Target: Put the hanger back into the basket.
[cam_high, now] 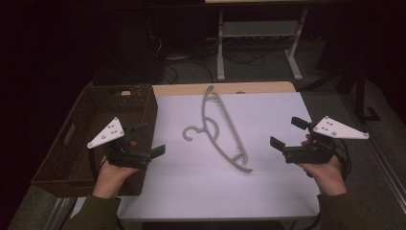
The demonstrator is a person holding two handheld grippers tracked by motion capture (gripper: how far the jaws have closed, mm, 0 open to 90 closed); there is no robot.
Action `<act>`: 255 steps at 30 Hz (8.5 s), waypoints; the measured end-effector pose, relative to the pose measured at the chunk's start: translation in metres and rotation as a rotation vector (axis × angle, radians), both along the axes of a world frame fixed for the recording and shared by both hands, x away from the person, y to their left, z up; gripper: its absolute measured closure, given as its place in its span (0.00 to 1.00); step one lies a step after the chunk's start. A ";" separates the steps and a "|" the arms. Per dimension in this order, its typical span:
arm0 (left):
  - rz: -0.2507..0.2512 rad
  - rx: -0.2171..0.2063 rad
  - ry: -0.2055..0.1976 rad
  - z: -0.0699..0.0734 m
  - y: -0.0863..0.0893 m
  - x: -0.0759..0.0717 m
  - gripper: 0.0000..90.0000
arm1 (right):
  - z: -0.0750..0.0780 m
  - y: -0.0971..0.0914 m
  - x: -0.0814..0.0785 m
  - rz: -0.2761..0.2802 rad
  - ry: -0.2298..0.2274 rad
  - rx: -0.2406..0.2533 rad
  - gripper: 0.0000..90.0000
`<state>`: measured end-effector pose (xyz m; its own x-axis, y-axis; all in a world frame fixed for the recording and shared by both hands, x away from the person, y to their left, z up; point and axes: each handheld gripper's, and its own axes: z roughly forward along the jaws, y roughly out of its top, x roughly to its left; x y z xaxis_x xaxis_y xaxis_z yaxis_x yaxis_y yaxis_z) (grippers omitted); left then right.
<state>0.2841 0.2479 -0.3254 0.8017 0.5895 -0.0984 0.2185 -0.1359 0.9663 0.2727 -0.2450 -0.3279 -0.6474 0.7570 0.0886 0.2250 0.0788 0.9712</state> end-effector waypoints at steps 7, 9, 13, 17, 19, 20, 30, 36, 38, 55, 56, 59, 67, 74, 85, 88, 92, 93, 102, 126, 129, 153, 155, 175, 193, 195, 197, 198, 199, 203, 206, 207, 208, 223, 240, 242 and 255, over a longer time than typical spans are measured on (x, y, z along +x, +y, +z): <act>-0.019 0.071 0.015 0.002 -0.015 0.000 0.00 | -0.005 0.005 0.005 0.008 0.022 -0.027 0.00; -0.028 0.072 0.024 0.003 -0.021 0.001 0.00 | -0.007 0.007 0.007 0.010 0.032 -0.036 0.00; -0.042 0.105 0.034 0.000 -0.033 0.004 0.00 | -0.010 0.012 0.011 0.017 0.048 -0.060 0.00; -0.062 0.115 0.051 -0.008 -0.044 0.007 0.00 | -0.015 0.022 0.019 0.026 0.076 -0.101 0.00; -0.075 0.124 0.064 -0.013 -0.049 0.008 0.00 | -0.019 0.029 0.024 0.029 0.094 -0.115 0.00; -0.077 0.130 0.068 -0.016 -0.051 0.008 0.00 | -0.020 0.032 0.027 0.034 0.100 -0.123 0.00; -0.120 0.160 0.092 -0.042 -0.067 0.009 0.00 | -0.041 0.063 0.059 0.067 0.202 -0.199 0.19; -0.122 0.140 0.094 -0.049 -0.068 0.008 0.00 | -0.054 0.079 0.075 0.097 0.259 -0.249 0.40; -0.124 0.145 0.094 -0.051 -0.068 0.007 0.00 | -0.056 0.081 0.077 0.096 0.266 -0.263 0.44; -0.124 0.150 0.109 -0.066 -0.068 0.005 0.00 | -0.107 0.078 0.097 0.095 0.478 -0.478 0.99; -0.125 0.149 0.109 -0.067 -0.068 0.005 0.00 | -0.109 0.079 0.097 0.102 0.483 -0.489 0.99; -0.126 0.148 0.110 -0.067 -0.069 0.005 0.00 | -0.111 0.081 0.092 0.135 0.503 -0.499 0.99; -0.126 0.149 0.113 -0.067 -0.069 0.007 0.00 | -0.109 0.103 0.077 0.281 0.497 -0.474 0.99; -0.126 0.147 0.115 -0.067 -0.069 0.007 0.00 | -0.109 0.142 0.068 0.388 0.457 -0.463 0.99; -0.116 0.138 0.119 -0.068 -0.068 0.010 0.00 | -0.092 0.160 0.119 0.295 0.394 -0.461 0.99; -0.117 0.137 0.120 -0.068 -0.068 0.010 0.00 | -0.086 0.168 0.143 0.254 0.379 -0.460 0.99; -0.122 0.128 0.129 -0.069 -0.069 0.011 0.00 | -0.079 0.181 0.164 0.229 0.366 -0.470 0.99; -0.131 0.137 0.117 -0.069 -0.069 0.012 0.00 | -0.078 0.186 0.171 0.219 0.368 -0.481 0.99; -0.147 0.148 0.126 -0.072 -0.072 0.013 0.00 | -0.081 0.213 0.234 0.115 0.374 -0.592 0.99; -0.153 0.157 0.138 -0.075 -0.076 0.014 0.00 | -0.103 0.166 0.236 -0.013 0.501 -0.732 1.00; -0.158 0.156 0.136 -0.076 -0.078 0.015 0.00 | -0.103 0.151 0.229 -0.007 0.502 -0.730 1.00; -0.156 0.183 0.141 -0.077 -0.079 0.014 0.00 | -0.103 0.089 0.153 0.103 0.533 -0.655 1.00; -0.151 0.173 0.146 -0.078 -0.080 0.014 0.00 | -0.103 0.088 0.146 0.110 0.522 -0.651 1.00; -0.140 0.159 0.131 -0.075 -0.076 0.013 0.00 | -0.110 0.157 0.084 0.525 0.399 -0.614 1.00; -0.108 0.136 0.125 -0.070 -0.065 0.014 0.00 | -0.092 0.168 0.091 0.482 0.340 -0.522 1.00; -0.109 0.138 0.125 -0.071 -0.065 0.014 0.00 | -0.088 0.148 0.104 0.378 0.372 -0.517 1.00; -0.109 0.137 0.125 -0.071 -0.066 0.014 0.00 | -0.085 0.128 0.119 0.285 0.385 -0.513 1.00; -0.108 0.136 0.127 -0.071 -0.066 0.014 0.00 | -0.083 0.119 0.127 0.238 0.388 -0.519 1.00; -0.108 0.137 0.128 -0.070 -0.067 0.014 0.00 | -0.081 0.111 0.135 0.193 0.386 -0.532 1.00; -0.114 0.136 0.124 -0.071 -0.067 0.015 0.00 | -0.075 0.082 0.163 0.082 0.401 -0.565 1.00; -0.114 0.134 0.127 -0.071 -0.067 0.015 0.00 | -0.077 0.071 0.176 0.035 0.423 -0.596 1.00; -0.114 0.134 0.128 -0.071 -0.067 0.015 0.00 | -0.078 0.069 0.179 0.028 0.436 -0.602 1.00; -0.114 0.133 0.129 -0.071 -0.067 0.015 0.00 | -0.081 0.068 0.181 0.024 0.440 -0.602 1.00; -0.115 0.137 0.142 -0.073 -0.068 0.014 0.00 | -0.101 0.054 0.162 0.055 0.519 -0.674 1.00; -0.123 0.160 0.147 -0.079 -0.069 0.015 0.00 | -0.076 0.030 0.077 0.080 0.398 -0.502 1.00; -0.123 0.160 0.152 -0.080 -0.070 0.014 0.00 | -0.070 0.037 0.065 0.116 0.360 -0.481 1.00; -0.118 0.160 0.156 -0.081 -0.068 0.014 0.00 | -0.088 0.081 0.030 0.275 0.396 -0.507 1.00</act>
